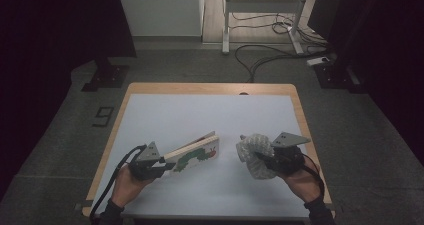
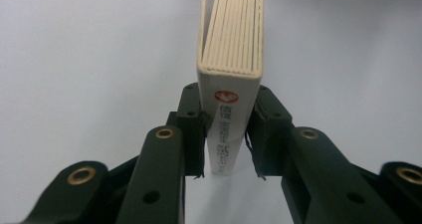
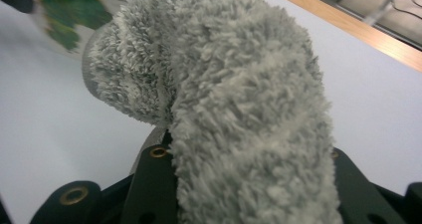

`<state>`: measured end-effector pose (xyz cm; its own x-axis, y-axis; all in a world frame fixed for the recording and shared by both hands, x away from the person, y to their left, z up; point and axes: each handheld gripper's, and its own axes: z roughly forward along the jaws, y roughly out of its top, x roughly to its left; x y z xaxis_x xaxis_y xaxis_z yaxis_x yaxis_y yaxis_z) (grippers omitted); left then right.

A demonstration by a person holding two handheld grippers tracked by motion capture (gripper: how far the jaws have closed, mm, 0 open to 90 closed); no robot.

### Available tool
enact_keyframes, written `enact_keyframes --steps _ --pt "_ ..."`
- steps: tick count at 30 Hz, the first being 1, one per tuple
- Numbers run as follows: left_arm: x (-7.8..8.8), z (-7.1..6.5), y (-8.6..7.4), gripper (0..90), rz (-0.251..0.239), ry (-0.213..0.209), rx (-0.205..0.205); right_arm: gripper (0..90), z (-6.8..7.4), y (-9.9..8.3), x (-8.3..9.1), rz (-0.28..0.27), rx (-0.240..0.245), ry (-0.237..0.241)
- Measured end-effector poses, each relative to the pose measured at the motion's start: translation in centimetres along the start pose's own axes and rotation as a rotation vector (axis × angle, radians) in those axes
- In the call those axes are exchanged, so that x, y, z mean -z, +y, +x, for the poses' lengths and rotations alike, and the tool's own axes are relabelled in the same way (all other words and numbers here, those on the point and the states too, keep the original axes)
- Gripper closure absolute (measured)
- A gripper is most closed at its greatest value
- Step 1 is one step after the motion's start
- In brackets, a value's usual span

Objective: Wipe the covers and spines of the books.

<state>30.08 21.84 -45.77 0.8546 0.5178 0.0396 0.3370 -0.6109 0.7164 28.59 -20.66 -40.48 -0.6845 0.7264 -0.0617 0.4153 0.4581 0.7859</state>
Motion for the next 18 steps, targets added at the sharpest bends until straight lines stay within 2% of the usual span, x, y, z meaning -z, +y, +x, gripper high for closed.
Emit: enact_keyframes --steps 6,18 --pt "-0.1 0.0 0.0 70.0 0.001 -0.003 0.0 61.9 1.9 1.2 -1.3 -0.017 0.043 0.062" --pt "-0.3 0.0 0.0 70.0 0.007 -0.006 0.001 61.9 6.6 3.9 -5.6 -0.017 0.128 0.183"
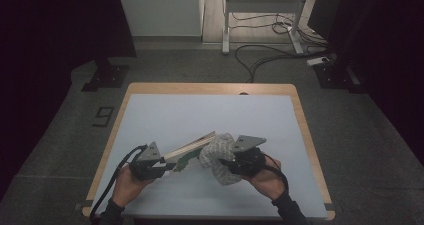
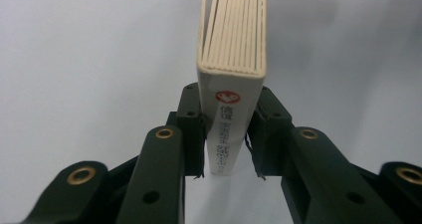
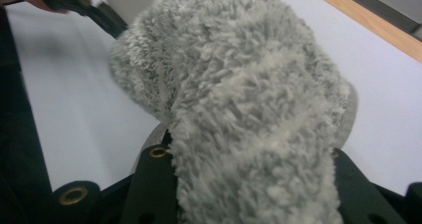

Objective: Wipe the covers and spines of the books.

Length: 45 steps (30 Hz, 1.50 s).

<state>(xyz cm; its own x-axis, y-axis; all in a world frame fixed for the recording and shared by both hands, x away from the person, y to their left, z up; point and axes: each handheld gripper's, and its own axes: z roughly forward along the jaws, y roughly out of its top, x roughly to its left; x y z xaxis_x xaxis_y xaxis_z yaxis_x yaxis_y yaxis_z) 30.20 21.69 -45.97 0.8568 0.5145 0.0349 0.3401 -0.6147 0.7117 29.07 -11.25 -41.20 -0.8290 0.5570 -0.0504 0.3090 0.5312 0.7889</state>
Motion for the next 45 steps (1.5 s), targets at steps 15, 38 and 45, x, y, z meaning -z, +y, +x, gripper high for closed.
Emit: enact_keyframes --steps 15,38,45 --pt "-0.2 -0.1 0.0 70.3 0.007 -0.003 -0.01 61.7 4.0 2.8 -5.4 0.01 0.086 0.117" --pt "-0.2 -0.1 0.0 70.4 0.01 -0.001 -0.017 54.2 5.4 -2.6 -11.2 0.073 0.08 0.109" --pt "-0.2 -0.1 0.0 70.4 0.012 0.0 -0.017 30.8 5.2 -2.7 -11.3 0.096 0.055 0.123"
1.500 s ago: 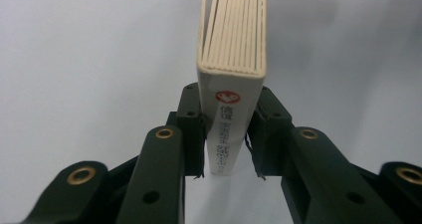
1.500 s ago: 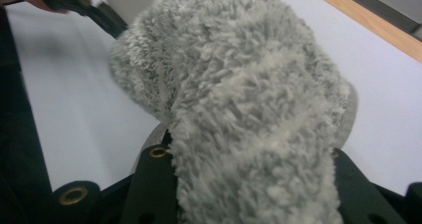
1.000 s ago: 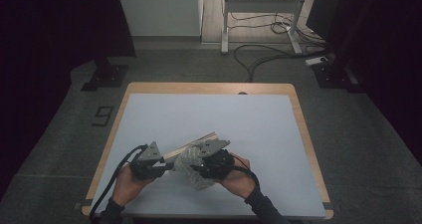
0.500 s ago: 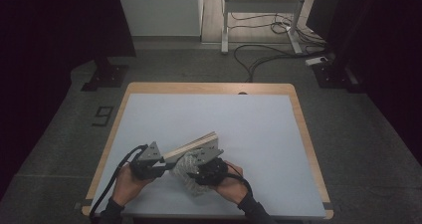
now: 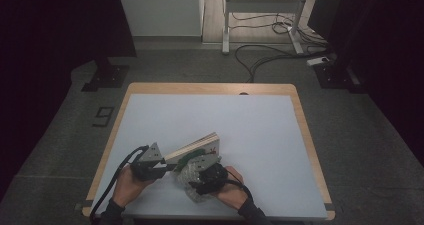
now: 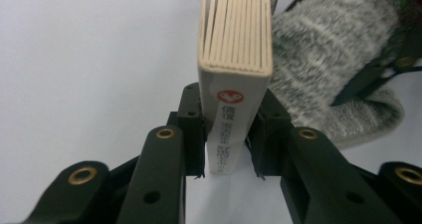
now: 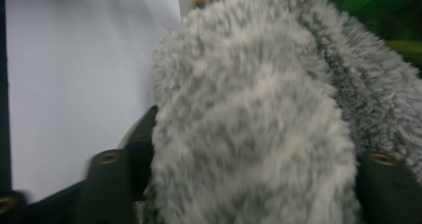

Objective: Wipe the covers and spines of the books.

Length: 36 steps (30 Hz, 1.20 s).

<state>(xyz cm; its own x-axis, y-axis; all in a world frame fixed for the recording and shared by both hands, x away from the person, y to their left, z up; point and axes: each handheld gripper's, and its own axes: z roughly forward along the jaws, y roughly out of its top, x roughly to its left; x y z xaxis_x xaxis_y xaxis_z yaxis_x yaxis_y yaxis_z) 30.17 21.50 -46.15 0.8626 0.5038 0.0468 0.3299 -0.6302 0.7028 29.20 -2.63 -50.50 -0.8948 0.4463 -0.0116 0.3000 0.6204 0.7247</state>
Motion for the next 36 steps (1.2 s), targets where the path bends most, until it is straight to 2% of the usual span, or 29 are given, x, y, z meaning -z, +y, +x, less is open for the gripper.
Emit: enact_keyframes --steps 2,5,13,19,23,30,36 --pt "0.0 0.0 0.0 70.4 0.0 -0.001 0.0 27.4 -0.1 0.2 0.5 -0.012 -0.014 0.017" --pt "0.0 0.0 0.0 70.3 0.0 -0.001 0.001 24.6 -0.2 0.5 1.3 -0.027 -0.012 0.008" --pt "0.0 0.1 0.0 70.2 0.0 -0.001 0.001 21.6 -0.6 1.9 3.6 -0.084 -0.036 0.017" --pt "0.0 0.1 0.0 70.1 0.0 -0.001 0.001 21.2 -1.1 3.3 5.8 -0.136 -0.028 -0.012" --pt "-0.1 0.1 0.0 70.1 0.0 -0.001 0.002 21.0 -2.2 3.4 7.1 -0.157 -0.031 -0.052" --pt "-0.1 0.1 0.0 70.0 0.0 -0.001 0.004 21.2 -5.3 2.2 8.2 -0.146 -0.07 -0.142" --pt "-0.1 0.1 0.0 69.9 0.0 -0.002 0.006 19.6 -7.5 1.9 7.4 -0.142 -0.099 -0.14"
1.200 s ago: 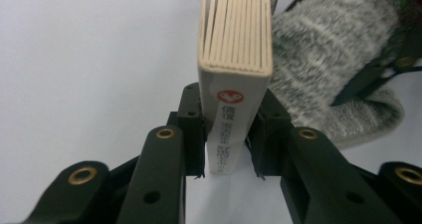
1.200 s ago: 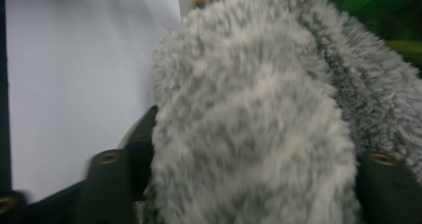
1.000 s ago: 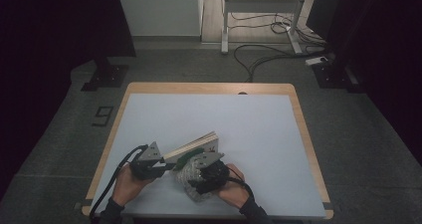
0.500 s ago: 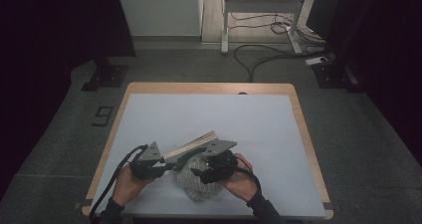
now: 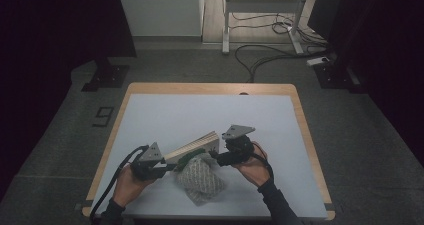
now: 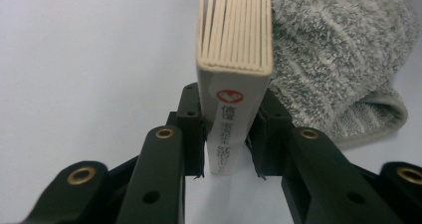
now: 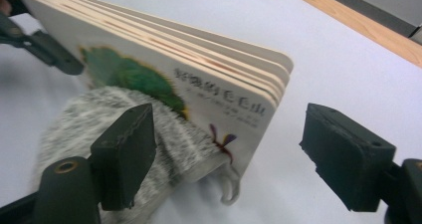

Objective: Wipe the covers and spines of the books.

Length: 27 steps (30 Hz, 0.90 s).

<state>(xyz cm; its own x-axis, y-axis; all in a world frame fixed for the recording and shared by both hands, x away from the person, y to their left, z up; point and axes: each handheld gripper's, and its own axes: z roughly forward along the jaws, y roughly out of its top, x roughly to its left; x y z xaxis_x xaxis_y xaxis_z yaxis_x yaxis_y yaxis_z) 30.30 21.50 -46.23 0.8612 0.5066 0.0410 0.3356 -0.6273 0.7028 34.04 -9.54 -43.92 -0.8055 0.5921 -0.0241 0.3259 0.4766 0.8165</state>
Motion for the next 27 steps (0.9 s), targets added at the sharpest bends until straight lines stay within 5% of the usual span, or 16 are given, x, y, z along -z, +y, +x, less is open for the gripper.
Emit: enact_keyframes --steps 11,27 --pt "-0.1 0.0 0.0 69.1 0.002 0.0 0.001 18.4 -0.8 0.4 -2.9 -0.017 0.054 0.08" --pt "0.0 0.0 -0.2 54.3 -0.007 0.014 0.026 42.0 -0.9 0.0 -2.3 -0.021 0.025 0.028"
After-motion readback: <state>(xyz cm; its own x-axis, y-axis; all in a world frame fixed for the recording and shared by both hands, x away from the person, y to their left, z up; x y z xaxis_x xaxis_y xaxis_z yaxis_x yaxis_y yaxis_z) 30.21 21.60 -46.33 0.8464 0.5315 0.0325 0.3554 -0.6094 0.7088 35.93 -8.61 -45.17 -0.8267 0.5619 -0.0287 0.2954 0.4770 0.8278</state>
